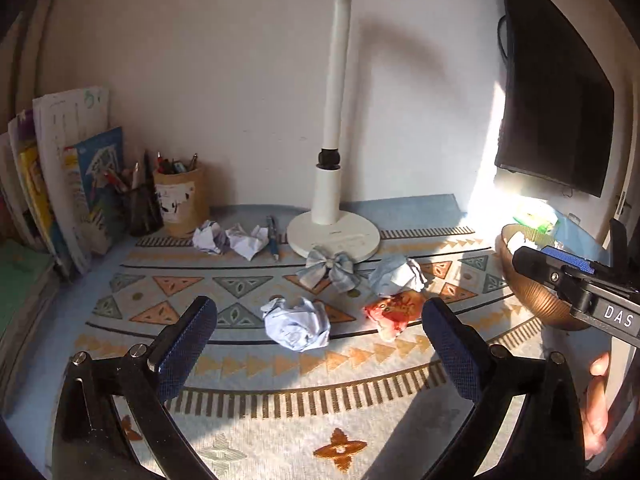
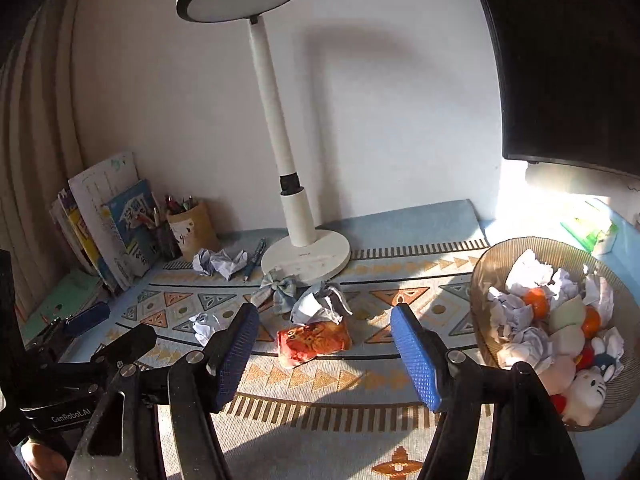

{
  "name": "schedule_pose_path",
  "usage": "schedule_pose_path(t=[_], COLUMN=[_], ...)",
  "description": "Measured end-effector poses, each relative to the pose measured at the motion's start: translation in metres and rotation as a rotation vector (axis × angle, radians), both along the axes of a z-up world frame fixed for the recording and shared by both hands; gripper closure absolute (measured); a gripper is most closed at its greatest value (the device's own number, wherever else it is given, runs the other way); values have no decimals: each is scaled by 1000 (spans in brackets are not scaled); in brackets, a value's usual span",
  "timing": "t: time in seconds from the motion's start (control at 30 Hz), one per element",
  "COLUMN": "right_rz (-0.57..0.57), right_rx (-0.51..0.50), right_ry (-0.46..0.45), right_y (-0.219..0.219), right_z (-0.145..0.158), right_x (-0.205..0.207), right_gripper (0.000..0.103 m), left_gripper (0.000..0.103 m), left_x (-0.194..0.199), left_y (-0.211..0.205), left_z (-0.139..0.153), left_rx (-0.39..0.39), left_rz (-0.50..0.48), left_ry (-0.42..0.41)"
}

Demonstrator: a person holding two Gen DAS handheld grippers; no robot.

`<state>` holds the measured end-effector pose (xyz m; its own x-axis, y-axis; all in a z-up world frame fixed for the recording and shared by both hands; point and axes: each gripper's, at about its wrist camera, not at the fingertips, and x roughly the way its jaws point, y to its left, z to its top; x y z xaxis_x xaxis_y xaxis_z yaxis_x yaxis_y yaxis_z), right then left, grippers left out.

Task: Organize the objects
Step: 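Move both tools back over the remaining paper on the rug, then grasp a white paper ball with the left tool while the right tool grasps grey paper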

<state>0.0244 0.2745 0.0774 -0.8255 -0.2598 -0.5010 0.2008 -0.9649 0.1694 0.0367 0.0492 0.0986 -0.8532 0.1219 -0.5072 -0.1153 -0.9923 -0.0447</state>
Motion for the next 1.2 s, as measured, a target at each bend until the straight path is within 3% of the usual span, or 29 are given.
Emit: schedule_pose_path(t=[0.13,0.2,0.3,0.43,0.57,0.7,0.8,0.9,0.97,1.1,1.2], right_rz=[16,-13,-22,-59,-58,-61,-52,-48,-11,-14,-18], right_rx=[-3,33,26,69,87,81,26,23,-26,12,19], right_ry=[-108,-143,-120,-153,-151,-164,-204,-317,-334,-326,-347], right_y=[-21,-24,-20,-23,-25,-23,-14,-7,-3,-10,-19], right_z=[-55,-71,-69,-75,-74,-75,-75,-72,-60,-49,-58], right_x=[-20,-24,-22,-26,-25,-26,-32,-52,-66,-103,-133], right_gripper=[36,36,36,36,35,22,22,23,23,22,22], left_gripper=[1,1,1,1,1,1,1,1,1,1,4], left_x=[-15,-17,-20,-18,-18,-18,-36,-50,-61,-101,-118], left_y=[-28,-31,-34,-32,-21,-16,-10,-14,-14,1,-8], left_z=[-42,-55,-63,-66,-67,-68,-73,-64,-53,-61,-73], left_rx=[58,66,74,75,23,-12,-43,60,110,-10,78], left_rz=[11,16,30,8,-6,-6,-18,-39,-61,-61,-69], left_ry=[-106,-120,-137,-154,-168,-172,-273,-320,-311,-348,-366])
